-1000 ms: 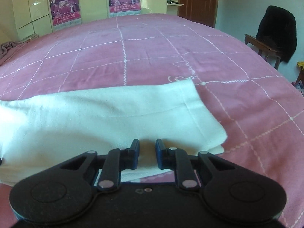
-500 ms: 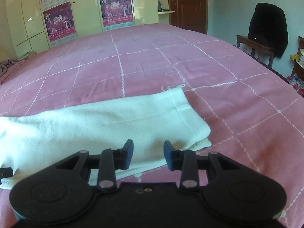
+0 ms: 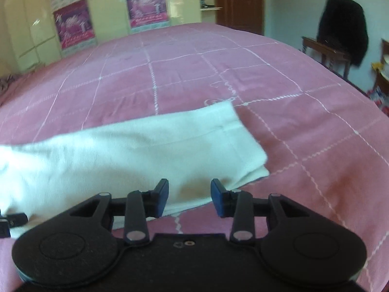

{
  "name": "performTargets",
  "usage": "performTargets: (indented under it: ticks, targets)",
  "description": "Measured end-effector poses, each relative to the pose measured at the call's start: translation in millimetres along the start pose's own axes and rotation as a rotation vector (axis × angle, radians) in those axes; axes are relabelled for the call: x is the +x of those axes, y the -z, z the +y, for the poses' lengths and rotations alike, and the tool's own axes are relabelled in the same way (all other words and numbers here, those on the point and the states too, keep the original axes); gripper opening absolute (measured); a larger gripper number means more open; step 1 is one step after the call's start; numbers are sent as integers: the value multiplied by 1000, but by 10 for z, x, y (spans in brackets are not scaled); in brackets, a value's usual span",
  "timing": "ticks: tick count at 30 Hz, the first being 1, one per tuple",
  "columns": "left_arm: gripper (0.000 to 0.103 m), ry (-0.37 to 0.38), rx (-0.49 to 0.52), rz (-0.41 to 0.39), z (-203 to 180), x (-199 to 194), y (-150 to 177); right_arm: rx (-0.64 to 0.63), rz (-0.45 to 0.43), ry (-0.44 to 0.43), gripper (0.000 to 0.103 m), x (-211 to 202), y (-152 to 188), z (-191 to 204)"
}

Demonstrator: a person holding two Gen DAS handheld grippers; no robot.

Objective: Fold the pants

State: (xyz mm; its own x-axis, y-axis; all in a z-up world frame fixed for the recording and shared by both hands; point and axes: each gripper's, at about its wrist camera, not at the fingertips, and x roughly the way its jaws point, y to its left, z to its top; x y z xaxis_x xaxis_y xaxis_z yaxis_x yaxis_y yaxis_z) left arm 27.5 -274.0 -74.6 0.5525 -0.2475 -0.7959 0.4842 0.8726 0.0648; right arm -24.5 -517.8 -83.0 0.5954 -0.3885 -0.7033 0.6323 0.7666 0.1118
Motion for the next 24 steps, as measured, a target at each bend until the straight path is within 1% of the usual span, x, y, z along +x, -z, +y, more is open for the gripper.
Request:
performTargets:
  ticks: [1, 4, 7, 9, 11, 12, 13, 14, 15, 16, 17, 18, 19, 21, 22, 24]
  targets:
    - [82, -2, 3, -3, -5, 0, -24, 58, 9, -2, 45, -22, -9, -99]
    - [82, -10, -23, 14, 36, 53, -69, 191, 42, -14, 46, -13, -8, -343]
    - [82, -11, -25, 59, 45, 151, -7, 312, 67, -52, 46, 71, 18, -506]
    - [82, -11, -22, 65, 30, 196, 75, 362, 69, -73, 45, 136, 0, -543]
    - [85, -35, -3, 66, -15, 220, 99, 369, 66, -66, 40, 208, -32, -527]
    - [86, -51, 1, 72, -41, 219, 89, 366, 64, -55, 35, 251, -48, -512]
    - [86, -60, -7, 82, -54, 215, 71, 369, 63, -45, 27, 285, -58, -497]
    - [86, -66, -19, 94, -69, 193, 52, 379, 58, -47, 23, 297, -63, -489]
    - [86, -58, -23, 97, -86, 178, 49, 393, 51, -61, 12, 288, -67, -483]
    - [86, -55, -16, 94, -111, 177, 65, 394, 38, -75, 10, 266, -68, -467]
    - [86, -66, 2, 82, -138, 202, 102, 367, 25, -63, 9, 254, -64, -431]
    - [94, -77, 12, 74, -148, 231, 126, 339, 35, -43, 9, 292, -48, -412]
    - [102, -96, 0, 80, -112, 267, 116, 327, 53, -35, 8, 347, -25, -417]
    - [103, -60, -53, 124, 9, 300, 40, 334, 57, -23, 8, 350, -53, -419]
    - [102, -51, -59, 133, 46, 282, 2, 321, 51, -7, 8, 308, -89, -369]
    - [95, -56, -72, 119, 141, 196, -65, 283, -8, -24, 8, 155, -163, -257]
